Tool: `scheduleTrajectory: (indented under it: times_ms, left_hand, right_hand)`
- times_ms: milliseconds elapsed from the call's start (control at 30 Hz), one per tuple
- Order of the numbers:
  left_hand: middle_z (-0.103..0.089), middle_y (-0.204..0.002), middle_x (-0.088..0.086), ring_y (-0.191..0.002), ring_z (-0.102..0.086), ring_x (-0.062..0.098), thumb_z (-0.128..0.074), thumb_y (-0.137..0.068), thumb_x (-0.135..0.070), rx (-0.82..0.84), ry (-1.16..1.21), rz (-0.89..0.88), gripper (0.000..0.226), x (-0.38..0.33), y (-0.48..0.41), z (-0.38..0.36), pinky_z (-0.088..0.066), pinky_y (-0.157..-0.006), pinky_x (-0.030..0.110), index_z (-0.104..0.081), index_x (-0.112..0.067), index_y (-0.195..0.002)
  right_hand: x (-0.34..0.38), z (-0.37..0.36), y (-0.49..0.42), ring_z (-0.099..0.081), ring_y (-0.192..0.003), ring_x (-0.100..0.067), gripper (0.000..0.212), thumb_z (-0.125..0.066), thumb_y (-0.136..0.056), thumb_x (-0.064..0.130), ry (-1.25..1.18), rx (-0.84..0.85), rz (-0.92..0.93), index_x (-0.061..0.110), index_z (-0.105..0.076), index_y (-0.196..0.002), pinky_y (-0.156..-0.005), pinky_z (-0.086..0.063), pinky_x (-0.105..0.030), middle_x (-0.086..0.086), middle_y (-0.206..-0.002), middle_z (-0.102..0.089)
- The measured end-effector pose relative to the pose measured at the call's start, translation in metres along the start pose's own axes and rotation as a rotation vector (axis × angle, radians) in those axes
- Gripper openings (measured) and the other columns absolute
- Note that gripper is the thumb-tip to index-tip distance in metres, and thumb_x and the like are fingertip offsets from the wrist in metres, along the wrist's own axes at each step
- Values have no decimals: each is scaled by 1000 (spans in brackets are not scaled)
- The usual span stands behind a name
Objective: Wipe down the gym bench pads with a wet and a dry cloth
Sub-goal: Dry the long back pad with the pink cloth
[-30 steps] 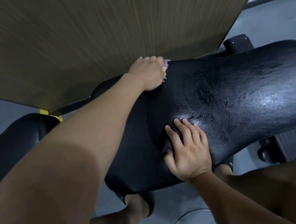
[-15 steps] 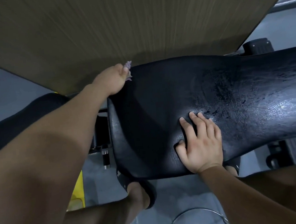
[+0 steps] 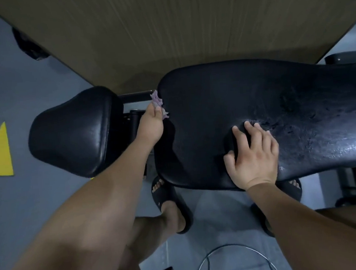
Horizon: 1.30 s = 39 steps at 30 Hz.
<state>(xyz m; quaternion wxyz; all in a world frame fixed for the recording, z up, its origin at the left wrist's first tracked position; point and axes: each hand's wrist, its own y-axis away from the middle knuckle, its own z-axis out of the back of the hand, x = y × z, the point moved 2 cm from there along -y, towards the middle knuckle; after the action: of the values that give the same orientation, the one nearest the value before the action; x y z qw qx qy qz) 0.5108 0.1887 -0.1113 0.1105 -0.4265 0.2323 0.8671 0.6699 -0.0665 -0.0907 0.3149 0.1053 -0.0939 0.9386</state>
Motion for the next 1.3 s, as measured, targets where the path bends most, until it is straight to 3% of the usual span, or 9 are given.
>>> scheduleTrajectory:
  times_ms: [100,200,333,567,733,833,1033,1167,1300]
  left_hand:
    - [-63,-107,-9,-96,-58,2,-34,-110,-35,-25,84,35,32,10,20,-2,-47,-102,33,-56,-20,-128]
    - [-66,-125,7,-111,-61,14,-37,-104,-41,-47,112,58,42,26,43,-4,-46,-108,38,-57,-19,-133]
    - [-64,-129,2,-118,-61,12,-38,-110,-29,-110,203,72,37,33,84,-11,-47,-106,27,-55,-17,-140]
    - [-61,-115,-2,-95,-60,-1,-35,-111,-21,-220,240,115,33,43,137,-24,-52,-98,25,-54,-14,-137]
    - [-59,-92,-8,-96,-64,24,-37,-109,-25,-292,113,177,22,46,164,-31,-49,-89,32,-56,-14,-113]
    - [-61,-109,-3,-92,-62,8,-35,-110,-25,-322,78,208,30,39,180,-37,-45,-83,18,-54,-12,-130]
    - [-57,-112,-4,-100,-53,12,-33,-111,-26,-475,162,313,37,28,199,-60,-34,-80,14,-50,-7,-138]
    - [-57,-119,-3,-109,-60,19,-36,-110,-24,-566,307,364,34,12,207,-80,-45,-94,28,-47,-4,-136]
    - [-57,-116,-4,-109,-59,18,-39,-109,-25,-640,454,487,37,-8,218,-101,-39,-87,22,-43,-8,-142]
  right_hand:
    - [0,0,2,-34,-146,-35,62,-48,-85,39,9,0,8,17,-55,-143,-122,-21,-51,-15,-151,-47]
    - [0,0,3,-35,-146,-35,61,-48,-86,39,0,-17,19,17,-55,-143,-122,-21,-51,-15,-150,-47]
    - [0,-1,4,-37,-144,-36,60,-50,-85,37,-24,-66,24,16,-57,-141,-121,-22,-51,-15,-149,-49]
    - [0,1,5,-39,-141,-36,59,-52,-84,36,-37,-107,28,16,-59,-138,-119,-25,-51,-15,-148,-51]
    - [0,3,7,-38,-142,-35,58,-51,-85,36,-62,-93,36,15,-58,-139,-120,-23,-52,-15,-149,-50]
    - [-1,3,9,-37,-143,-35,58,-49,-86,36,-69,-78,32,16,-57,-140,-120,-22,-52,-15,-150,-49]
    - [1,7,10,-41,-141,-37,55,-49,-86,34,-87,-81,38,15,-59,-136,-119,-25,-53,-16,-147,-52]
    - [-1,17,11,-35,-146,-38,58,-47,-89,33,-104,47,70,13,-54,-143,-122,-21,-55,-18,-153,-46]
    - [-22,34,9,-20,-153,-35,62,-46,-99,37,-50,321,215,17,-36,-156,-125,-14,-50,-16,-164,-28]
